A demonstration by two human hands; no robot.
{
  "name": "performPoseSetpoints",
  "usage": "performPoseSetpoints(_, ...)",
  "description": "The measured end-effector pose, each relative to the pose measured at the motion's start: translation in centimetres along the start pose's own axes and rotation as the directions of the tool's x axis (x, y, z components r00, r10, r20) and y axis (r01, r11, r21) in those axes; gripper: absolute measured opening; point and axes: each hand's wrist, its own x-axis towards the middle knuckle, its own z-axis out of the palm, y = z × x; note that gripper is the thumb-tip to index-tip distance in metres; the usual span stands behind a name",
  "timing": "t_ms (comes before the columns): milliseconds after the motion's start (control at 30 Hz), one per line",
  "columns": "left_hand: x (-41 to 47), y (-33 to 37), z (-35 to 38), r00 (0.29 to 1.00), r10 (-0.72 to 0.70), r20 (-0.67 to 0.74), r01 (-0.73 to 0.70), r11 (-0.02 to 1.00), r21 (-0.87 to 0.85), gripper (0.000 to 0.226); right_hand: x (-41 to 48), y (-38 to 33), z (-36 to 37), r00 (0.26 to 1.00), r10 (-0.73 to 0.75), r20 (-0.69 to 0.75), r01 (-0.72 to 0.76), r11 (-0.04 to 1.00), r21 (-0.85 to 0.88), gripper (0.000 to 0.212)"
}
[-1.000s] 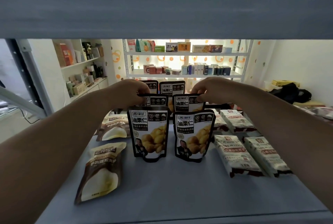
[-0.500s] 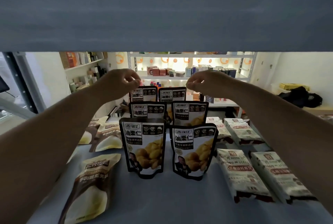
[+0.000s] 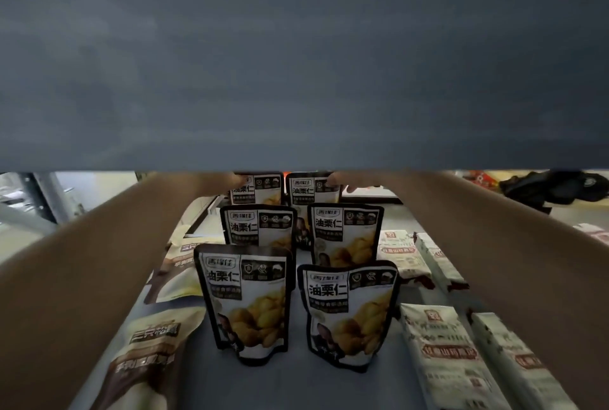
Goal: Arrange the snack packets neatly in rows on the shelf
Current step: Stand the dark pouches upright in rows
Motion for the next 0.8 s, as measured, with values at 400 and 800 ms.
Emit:
performPoseSetpoints(400, -0.5, 2.5, -0.8, 0.988, 0.155, 0.013, -0.153, 0.984, -0.091, 0.014, -5.3, 1.1, -2.7, 0.988, -0.104, -0.116, 0.101, 0.994, -0.032, 0.016)
performPoseSetpoints(800, -1.1, 1.7, -1.1, 0.978, 0.207, 0.023, -0.206, 0.977, -0.054, 0.018, -7.1, 0.8, -2.7, 0.989, -0.100, -0.111, 0.100, 0.995, -0.013, 0.021)
